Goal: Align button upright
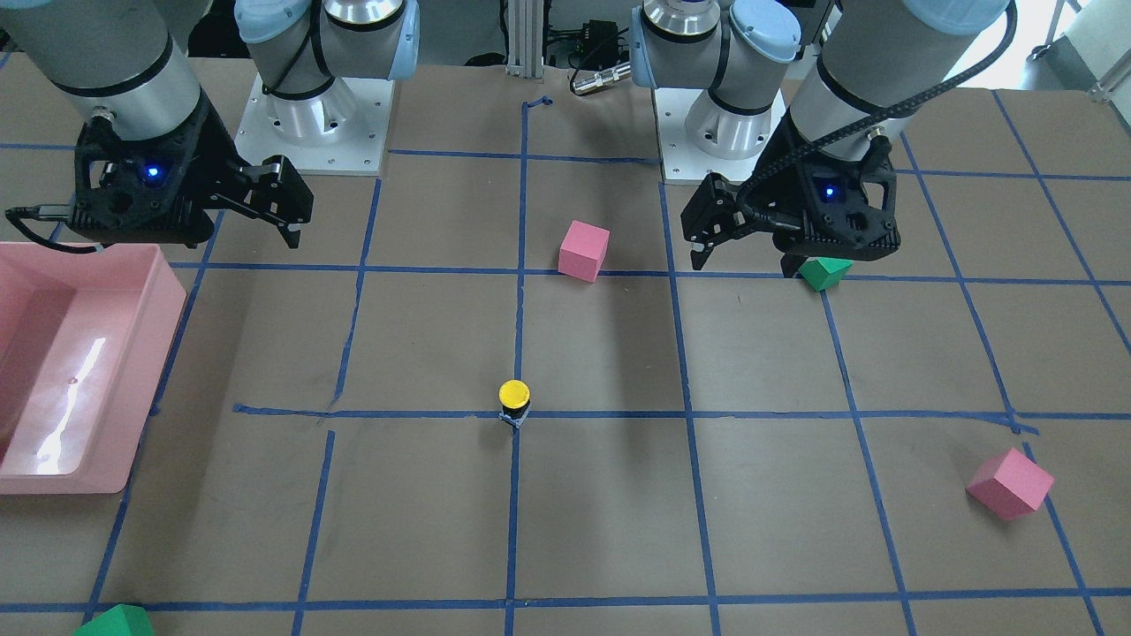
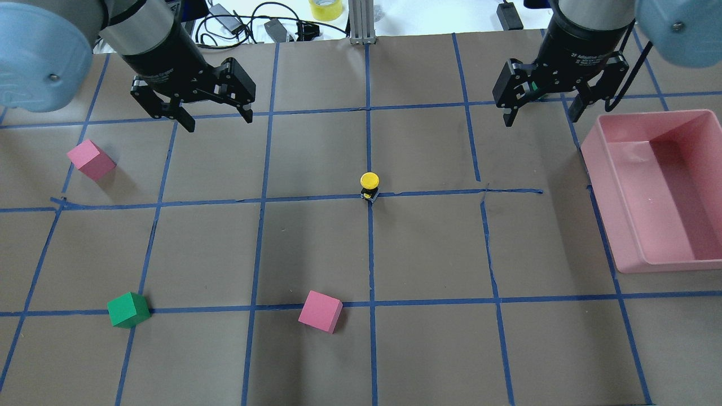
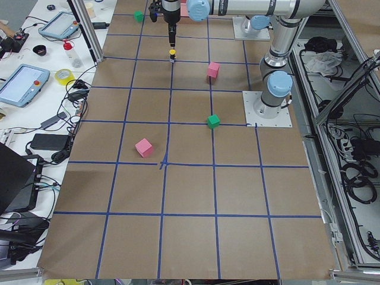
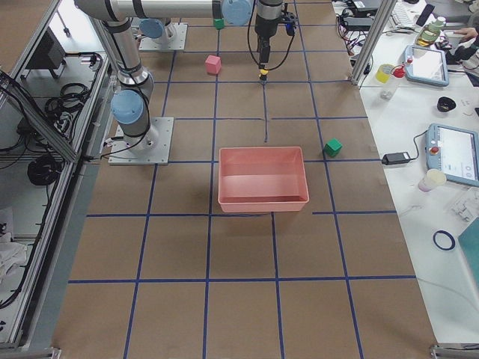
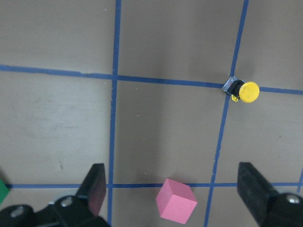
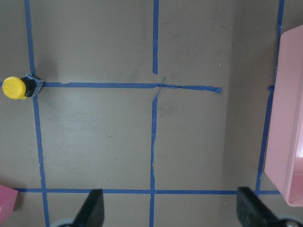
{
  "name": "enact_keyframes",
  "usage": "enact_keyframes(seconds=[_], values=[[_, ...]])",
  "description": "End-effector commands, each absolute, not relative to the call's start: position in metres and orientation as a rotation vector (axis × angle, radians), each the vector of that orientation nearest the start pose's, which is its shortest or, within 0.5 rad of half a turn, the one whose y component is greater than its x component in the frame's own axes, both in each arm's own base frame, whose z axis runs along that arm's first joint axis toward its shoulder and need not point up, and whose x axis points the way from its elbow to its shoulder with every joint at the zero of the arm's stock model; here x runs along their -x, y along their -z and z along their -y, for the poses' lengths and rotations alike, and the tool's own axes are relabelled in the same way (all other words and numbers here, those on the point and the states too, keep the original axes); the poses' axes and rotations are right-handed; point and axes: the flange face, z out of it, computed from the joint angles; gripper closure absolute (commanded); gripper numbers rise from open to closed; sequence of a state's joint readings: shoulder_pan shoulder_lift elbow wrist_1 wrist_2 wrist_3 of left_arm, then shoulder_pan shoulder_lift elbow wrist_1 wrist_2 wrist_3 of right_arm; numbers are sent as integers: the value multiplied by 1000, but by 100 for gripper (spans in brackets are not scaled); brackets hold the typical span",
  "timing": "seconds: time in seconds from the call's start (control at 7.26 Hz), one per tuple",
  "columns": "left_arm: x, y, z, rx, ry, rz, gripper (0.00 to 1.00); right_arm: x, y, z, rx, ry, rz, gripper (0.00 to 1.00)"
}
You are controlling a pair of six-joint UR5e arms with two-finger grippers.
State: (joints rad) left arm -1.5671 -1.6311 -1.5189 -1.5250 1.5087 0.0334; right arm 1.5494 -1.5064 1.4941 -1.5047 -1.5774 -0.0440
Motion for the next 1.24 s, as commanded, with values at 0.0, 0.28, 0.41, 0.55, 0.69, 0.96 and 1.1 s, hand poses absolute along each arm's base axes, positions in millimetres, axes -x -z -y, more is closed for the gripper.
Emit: enact_keyframes(seconds=[0.0, 0.28, 0.41, 0.55, 0.69, 0.96, 1.1], values=[[129, -495, 519, -92, 89, -3112, 0, -122, -488, 516, 32, -75, -3147, 0], [133, -513, 530, -116, 256, -3102, 0, -122, -487, 517, 32, -78, -3148, 0], [134, -508, 526, -121, 242, -3103, 0, -122, -488, 516, 32, -75, -3148, 0], [135, -509, 526, -103, 245, -3106, 0, -123, -488, 516, 34, -78, -3147, 0], [135, -508, 525, -100, 240, -3107, 0, -123, -488, 516, 34, -78, -3148, 0], [135, -509, 524, -98, 243, -3107, 0, -123, -488, 516, 34, -78, -3150, 0], [134, -508, 523, -98, 231, -3106, 0, -123, -488, 516, 34, -78, -3148, 0]])
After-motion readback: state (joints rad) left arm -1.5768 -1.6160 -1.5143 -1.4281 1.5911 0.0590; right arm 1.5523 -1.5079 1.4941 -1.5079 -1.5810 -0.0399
